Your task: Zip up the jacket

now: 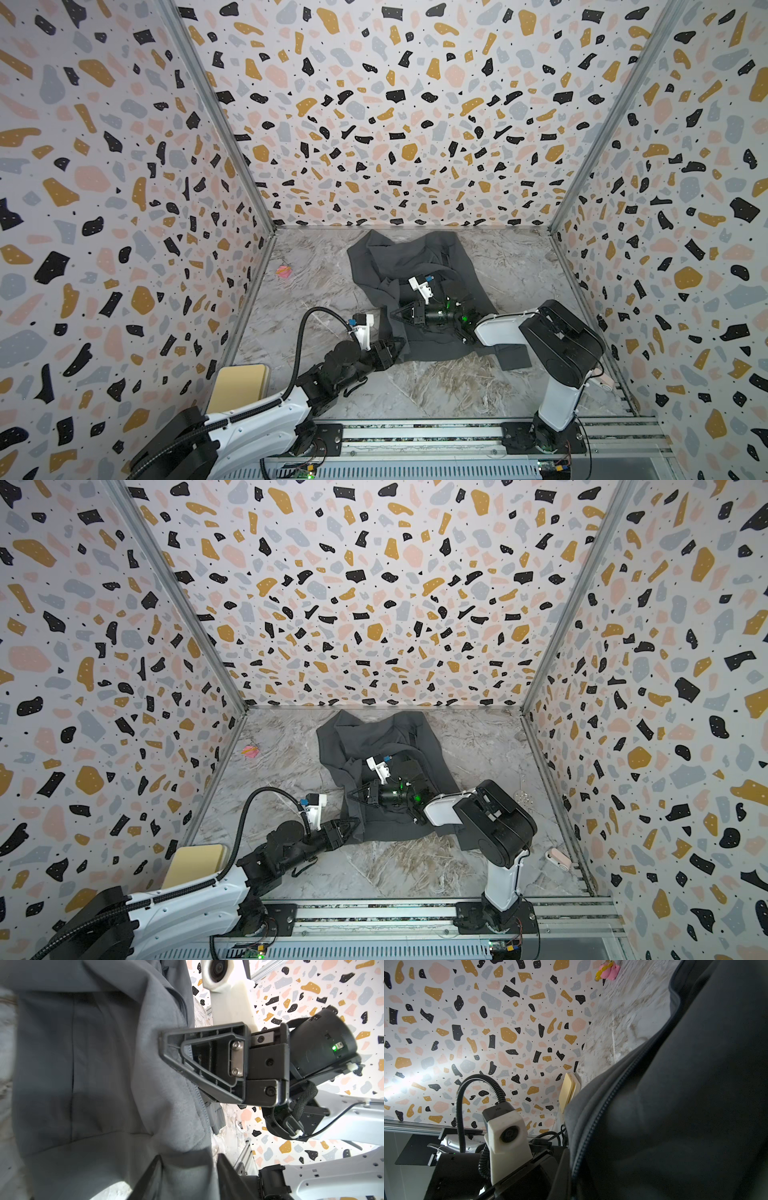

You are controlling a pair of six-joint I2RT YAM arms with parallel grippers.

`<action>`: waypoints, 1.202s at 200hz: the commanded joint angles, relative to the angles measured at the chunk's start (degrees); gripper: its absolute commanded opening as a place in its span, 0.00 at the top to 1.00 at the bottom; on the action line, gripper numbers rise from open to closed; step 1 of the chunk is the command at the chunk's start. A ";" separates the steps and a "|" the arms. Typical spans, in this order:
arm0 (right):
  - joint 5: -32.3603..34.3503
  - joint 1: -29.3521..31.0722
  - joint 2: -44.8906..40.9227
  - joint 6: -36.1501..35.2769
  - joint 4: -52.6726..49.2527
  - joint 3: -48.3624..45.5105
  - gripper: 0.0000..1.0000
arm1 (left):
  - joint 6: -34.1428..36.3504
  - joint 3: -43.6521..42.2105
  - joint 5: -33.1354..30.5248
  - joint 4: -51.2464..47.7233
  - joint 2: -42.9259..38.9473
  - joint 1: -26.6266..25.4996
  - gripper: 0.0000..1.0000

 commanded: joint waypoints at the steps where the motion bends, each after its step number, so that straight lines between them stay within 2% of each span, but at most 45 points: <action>1: 1.49 0.50 -0.69 -2.81 -2.88 2.45 1.00 | 0.42 1.99 1.77 2.02 1.01 0.00 0.50; 42: 2.35 0.69 -0.38 -3.66 -4.76 3.13 1.00 | 0.77 2.69 2.78 1.58 3.12 -0.07 0.50; 74: 2.54 0.82 -0.56 -4.53 -6.14 3.59 1.00 | 0.77 2.87 2.82 1.58 3.54 -0.06 0.64; 115: 3.07 0.78 -0.58 -5.60 -7.83 3.77 1.00 | 0.77 2.79 2.95 1.23 3.28 -0.04 0.71; 168: 4.37 0.69 -1.23 -8.44 -12.21 4.58 1.00 | 0.68 2.44 3.19 -0.24 1.90 -0.03 0.67; 204: 5.28 0.68 -1.59 -9.89 -14.43 4.92 1.00 | 0.77 2.17 3.30 -1.13 1.35 -0.05 0.68; 240: 5.79 0.67 -1.51 -10.28 -15.30 5.02 1.00 | 1.04 2.19 3.55 -2.28 1.71 -0.05 0.80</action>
